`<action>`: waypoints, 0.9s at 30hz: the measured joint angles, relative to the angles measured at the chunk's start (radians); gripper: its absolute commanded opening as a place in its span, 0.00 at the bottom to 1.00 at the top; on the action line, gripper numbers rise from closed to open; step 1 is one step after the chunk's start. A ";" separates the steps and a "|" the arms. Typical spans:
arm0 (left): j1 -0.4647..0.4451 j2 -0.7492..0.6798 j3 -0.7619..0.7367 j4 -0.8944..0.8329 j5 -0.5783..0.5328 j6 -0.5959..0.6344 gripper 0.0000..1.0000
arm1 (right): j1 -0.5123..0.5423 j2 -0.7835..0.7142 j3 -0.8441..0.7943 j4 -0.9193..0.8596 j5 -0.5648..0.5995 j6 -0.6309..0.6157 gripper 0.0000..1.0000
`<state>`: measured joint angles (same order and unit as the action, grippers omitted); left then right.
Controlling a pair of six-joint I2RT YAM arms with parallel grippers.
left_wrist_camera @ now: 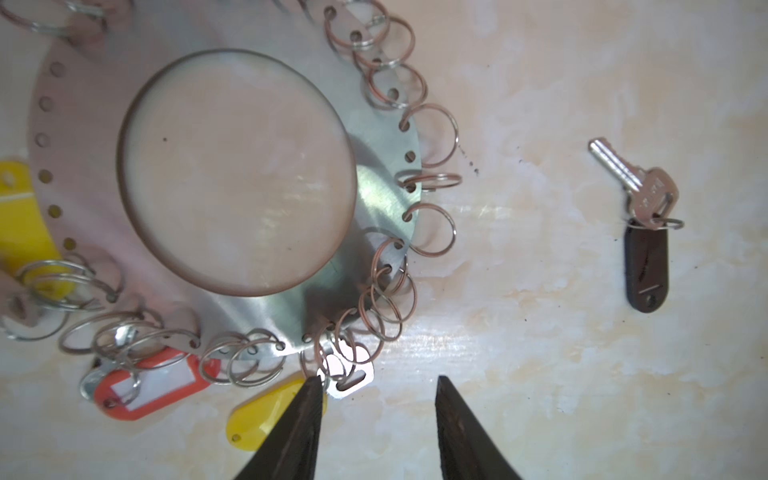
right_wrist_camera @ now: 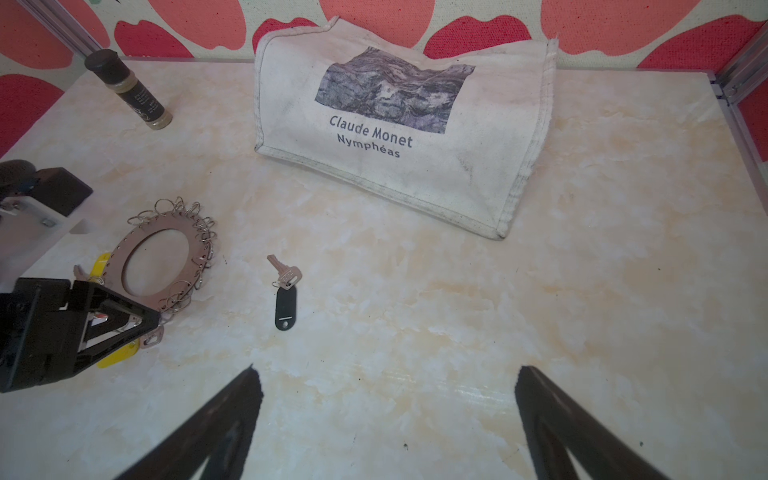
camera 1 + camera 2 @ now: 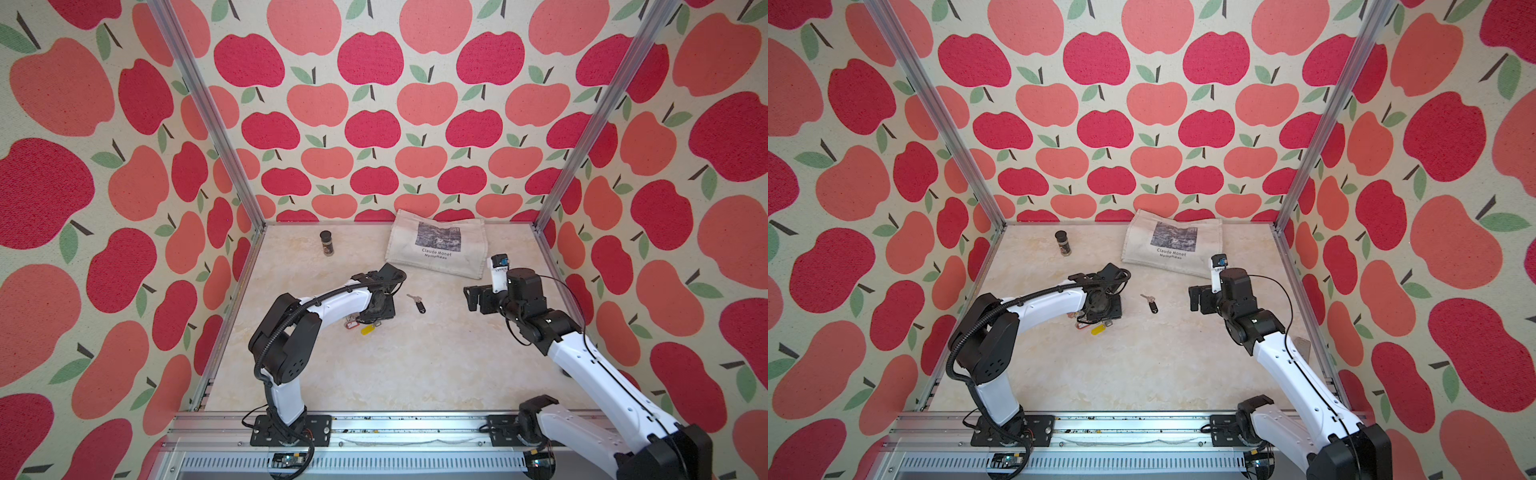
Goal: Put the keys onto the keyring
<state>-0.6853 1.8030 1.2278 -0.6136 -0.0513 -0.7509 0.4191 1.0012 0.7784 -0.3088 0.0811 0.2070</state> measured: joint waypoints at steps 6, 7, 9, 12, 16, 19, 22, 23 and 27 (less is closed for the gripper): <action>-0.006 0.000 0.000 -0.009 -0.016 -0.001 0.44 | 0.000 0.000 0.000 0.000 0.000 0.000 0.99; -0.006 0.000 0.000 -0.011 -0.017 -0.003 0.44 | 0.000 0.000 0.000 0.000 0.000 0.000 0.99; -0.006 0.000 0.000 -0.016 -0.021 -0.010 0.44 | 0.000 0.000 0.000 0.000 0.000 -0.005 0.99; -0.006 0.000 0.000 -0.019 -0.023 -0.018 0.43 | 0.000 0.000 0.000 0.000 0.000 -0.008 0.99; -0.006 0.001 0.000 -0.019 -0.023 -0.019 0.41 | 0.000 0.000 0.000 0.000 0.000 -0.015 0.99; -0.006 0.011 0.000 -0.019 -0.023 -0.019 0.39 | 0.000 0.000 0.000 0.000 0.000 -0.015 0.99; -0.006 0.024 0.000 -0.018 -0.021 -0.019 0.38 | 0.000 0.000 0.000 0.000 0.005 -0.016 0.99; -0.006 0.027 0.000 -0.018 -0.020 -0.019 0.38 | 0.000 0.000 0.000 0.000 0.007 -0.016 0.99; -0.005 0.037 0.000 -0.014 -0.020 -0.019 0.38 | 0.000 0.000 0.000 0.000 0.009 -0.016 0.99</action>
<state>-0.6907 1.8404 1.2278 -0.6277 -0.0711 -0.7696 0.4191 1.0012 0.7784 -0.3088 0.0898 0.1913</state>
